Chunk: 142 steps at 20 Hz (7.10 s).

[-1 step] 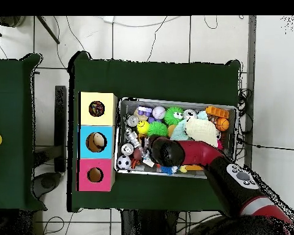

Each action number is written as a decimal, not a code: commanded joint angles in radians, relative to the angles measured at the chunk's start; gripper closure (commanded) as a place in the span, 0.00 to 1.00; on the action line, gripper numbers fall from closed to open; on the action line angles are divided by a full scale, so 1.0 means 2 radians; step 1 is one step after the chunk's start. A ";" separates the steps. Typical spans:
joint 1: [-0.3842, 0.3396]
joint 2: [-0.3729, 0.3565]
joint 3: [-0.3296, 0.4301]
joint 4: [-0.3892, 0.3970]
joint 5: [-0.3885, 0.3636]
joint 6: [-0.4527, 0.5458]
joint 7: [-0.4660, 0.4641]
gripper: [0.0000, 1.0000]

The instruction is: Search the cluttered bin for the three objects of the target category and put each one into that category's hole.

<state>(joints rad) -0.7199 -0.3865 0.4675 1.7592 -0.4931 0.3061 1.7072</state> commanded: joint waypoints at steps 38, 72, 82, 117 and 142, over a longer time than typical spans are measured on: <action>-0.003 -0.164 0.046 -0.125 0.047 0.312 -0.035 1.00; 0.016 -0.194 0.055 -0.215 0.048 0.423 -0.082 1.00; 0.069 -0.228 0.035 -0.192 0.061 0.424 -0.008 1.00; 0.077 -0.225 0.016 -0.101 0.099 0.289 0.009 0.00; -0.083 -0.159 0.064 -0.119 0.051 0.310 -0.156 0.00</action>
<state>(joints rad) -0.8190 -0.7875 0.5348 1.4930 -0.3210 0.9135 1.7010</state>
